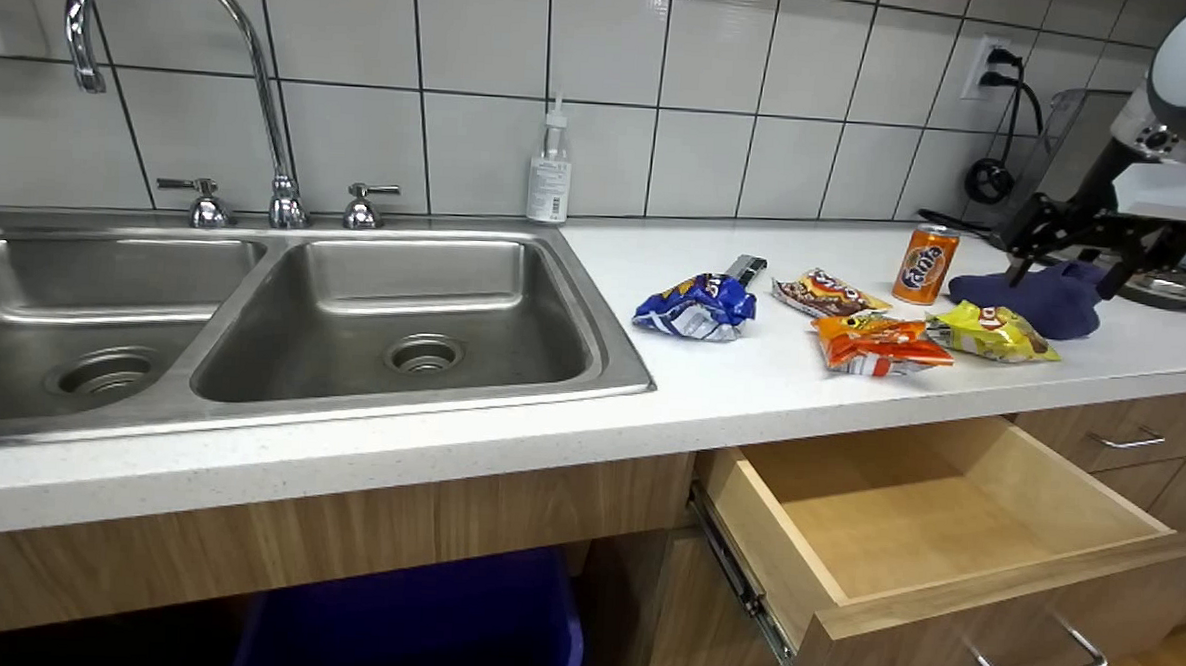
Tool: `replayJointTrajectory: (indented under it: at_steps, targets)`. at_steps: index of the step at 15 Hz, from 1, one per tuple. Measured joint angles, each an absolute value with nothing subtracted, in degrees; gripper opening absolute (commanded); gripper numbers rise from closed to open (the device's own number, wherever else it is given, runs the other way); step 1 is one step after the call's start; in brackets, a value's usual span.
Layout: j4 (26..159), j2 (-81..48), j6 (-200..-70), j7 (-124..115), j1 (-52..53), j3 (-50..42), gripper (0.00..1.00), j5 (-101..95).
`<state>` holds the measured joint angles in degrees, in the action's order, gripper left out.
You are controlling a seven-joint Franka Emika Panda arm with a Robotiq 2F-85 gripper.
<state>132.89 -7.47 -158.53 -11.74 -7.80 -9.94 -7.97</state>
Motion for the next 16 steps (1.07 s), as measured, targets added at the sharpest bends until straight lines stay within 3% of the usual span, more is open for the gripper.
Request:
replayJointTrajectory:
  at_steps: [16]
  targets:
    - [125.51, -16.33, -160.76, -13.51, -7.52, -9.88, 1.00, -3.37]
